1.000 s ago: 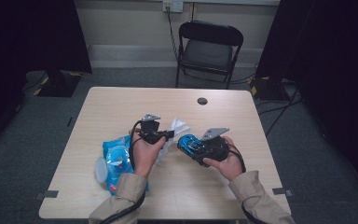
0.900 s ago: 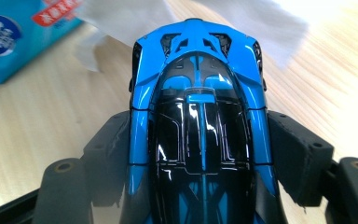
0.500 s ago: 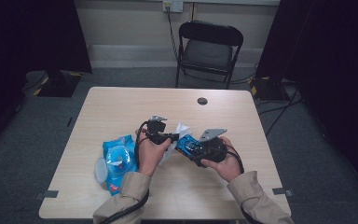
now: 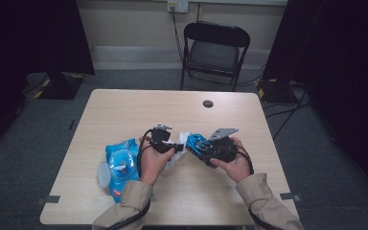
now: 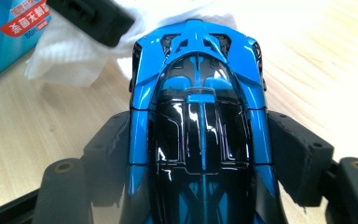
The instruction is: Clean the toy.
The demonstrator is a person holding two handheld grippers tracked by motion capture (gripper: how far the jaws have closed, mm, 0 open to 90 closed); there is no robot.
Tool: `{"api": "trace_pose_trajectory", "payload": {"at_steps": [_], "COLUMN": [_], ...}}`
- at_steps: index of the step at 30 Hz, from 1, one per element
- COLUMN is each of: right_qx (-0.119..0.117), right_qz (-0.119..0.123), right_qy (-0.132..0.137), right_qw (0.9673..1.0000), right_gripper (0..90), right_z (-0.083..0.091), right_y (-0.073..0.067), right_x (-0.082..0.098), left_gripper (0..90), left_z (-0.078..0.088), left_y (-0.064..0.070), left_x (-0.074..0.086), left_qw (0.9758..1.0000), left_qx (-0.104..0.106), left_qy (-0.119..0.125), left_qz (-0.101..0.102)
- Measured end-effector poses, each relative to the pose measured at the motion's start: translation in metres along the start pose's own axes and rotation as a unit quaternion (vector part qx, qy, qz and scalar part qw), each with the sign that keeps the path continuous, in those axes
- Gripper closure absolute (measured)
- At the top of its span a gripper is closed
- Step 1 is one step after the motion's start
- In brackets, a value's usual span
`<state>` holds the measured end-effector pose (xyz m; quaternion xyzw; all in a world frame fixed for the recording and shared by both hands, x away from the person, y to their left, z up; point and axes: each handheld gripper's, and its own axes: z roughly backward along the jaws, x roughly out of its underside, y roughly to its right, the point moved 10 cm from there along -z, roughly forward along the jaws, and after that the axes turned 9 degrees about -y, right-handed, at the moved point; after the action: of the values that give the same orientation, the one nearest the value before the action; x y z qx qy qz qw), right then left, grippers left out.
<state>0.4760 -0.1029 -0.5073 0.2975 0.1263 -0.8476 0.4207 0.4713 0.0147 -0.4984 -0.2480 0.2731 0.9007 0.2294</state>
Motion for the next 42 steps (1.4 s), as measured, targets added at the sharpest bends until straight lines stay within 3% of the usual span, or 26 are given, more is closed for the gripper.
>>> {"api": "trace_pose_trajectory", "payload": {"at_steps": [8,13,18,19,20,22,27,31,33,37,40,41,42], "right_qx": [0.006,0.009,0.011,0.01,0.01,0.011,0.013,0.013,0.011,0.01,0.009,0.01,0.01], "right_qz": [-0.004,-0.01,-0.013,-0.013,-0.014,-0.014,-0.017,-0.018,-0.019,-0.018,-0.019,-0.019,-0.019], "right_qy": [0.0,0.002,0.003,0.003,0.004,0.004,0.004,0.005,0.004,0.005,0.006,0.007,0.006], "right_qw": [1.0,0.9999,0.9999,0.9999,0.9998,0.9998,0.9998,0.9997,0.9998,0.9998,0.9998,0.9997,0.9997], "right_gripper": [28.4,28.4,28.4,28.4,28.4,28.4,28.4,28.4,28.4,28.4,28.4,28.4,28.4], "right_z": [0.001,0.004,0.005,0.005,0.005,0.005,0.006,0.005,0.004,0.004,0.005,0.005,0.005], "right_y": [0.004,0.009,0.012,0.012,0.012,0.013,0.015,0.015,0.015,0.014,0.014,0.014,0.014], "right_x": [-0.003,-0.002,-0.001,-0.001,0.0,0.0,0.0,-0.001,0.0,0.0,0.0,0.0,0.0], "left_gripper": [85.6,81.1,63.5,54.7,43.8,33.5,22.6,21.1,21.6,20.9,19.9,25.2,33.4], "left_z": [-0.007,-0.007,-0.002,0.0,0.001,0.001,-0.012,-0.023,-0.027,-0.034,-0.035,-0.034,-0.034], "left_y": [0.007,0.003,-0.003,-0.008,-0.011,-0.015,-0.02,-0.023,-0.025,-0.027,-0.027,-0.026,-0.026], "left_x": [0.01,0.01,0.004,0.002,0.003,0.007,0.025,0.036,0.042,0.051,0.051,0.051,0.051], "left_qw": [0.9998,0.9997,0.9982,0.9964,0.9951,0.9941,0.9907,0.9882,0.9859,0.9847,0.9845,0.984,0.984], "left_qx": [0.01,-0.011,-0.047,-0.07,-0.084,-0.098,-0.119,-0.13,-0.141,-0.137,-0.139,-0.141,-0.141], "left_qy": [-0.014,-0.003,0.013,0.019,0.015,-0.001,-0.055,-0.077,-0.09,-0.108,-0.107,-0.107,-0.107], "left_qz": [-0.009,-0.02,-0.034,-0.044,-0.049,-0.046,-0.039,-0.022,-0.013,-0.003,-0.008,-0.025,-0.025]}}
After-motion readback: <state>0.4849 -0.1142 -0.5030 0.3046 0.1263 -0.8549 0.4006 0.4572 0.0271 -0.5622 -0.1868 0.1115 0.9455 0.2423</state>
